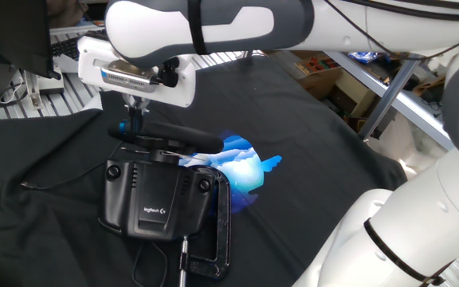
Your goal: Rotate the steering wheel 90 degrees clockwise
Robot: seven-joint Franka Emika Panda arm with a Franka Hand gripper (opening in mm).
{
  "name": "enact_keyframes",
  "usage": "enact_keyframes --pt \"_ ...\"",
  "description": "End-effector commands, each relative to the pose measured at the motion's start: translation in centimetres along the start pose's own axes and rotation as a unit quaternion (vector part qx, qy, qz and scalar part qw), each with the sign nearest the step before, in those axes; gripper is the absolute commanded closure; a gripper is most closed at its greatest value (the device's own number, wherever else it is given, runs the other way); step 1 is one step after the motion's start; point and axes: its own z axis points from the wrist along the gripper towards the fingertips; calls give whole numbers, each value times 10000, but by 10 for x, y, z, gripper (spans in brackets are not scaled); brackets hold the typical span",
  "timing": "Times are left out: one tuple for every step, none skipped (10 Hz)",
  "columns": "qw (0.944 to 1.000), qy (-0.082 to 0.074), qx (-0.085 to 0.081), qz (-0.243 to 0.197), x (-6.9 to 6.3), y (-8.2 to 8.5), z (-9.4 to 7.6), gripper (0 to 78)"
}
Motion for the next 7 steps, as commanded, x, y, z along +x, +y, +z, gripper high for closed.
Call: enact_keyframes --pt "9978 -43 7 661 -8 8 -2 761" --pt "9969 -74 23 777 -10 10 -2 761" --pt "9956 -128 -2 924 -13 11 -1 761" --pt "9930 -187 -67 1161 -19 12 1 761" --pt "9881 -202 -120 1522 -22 12 2 761" --pt "9816 -226 -167 1887 -25 13 4 761" --pt "9737 -267 -228 2252 -27 13 4 761"
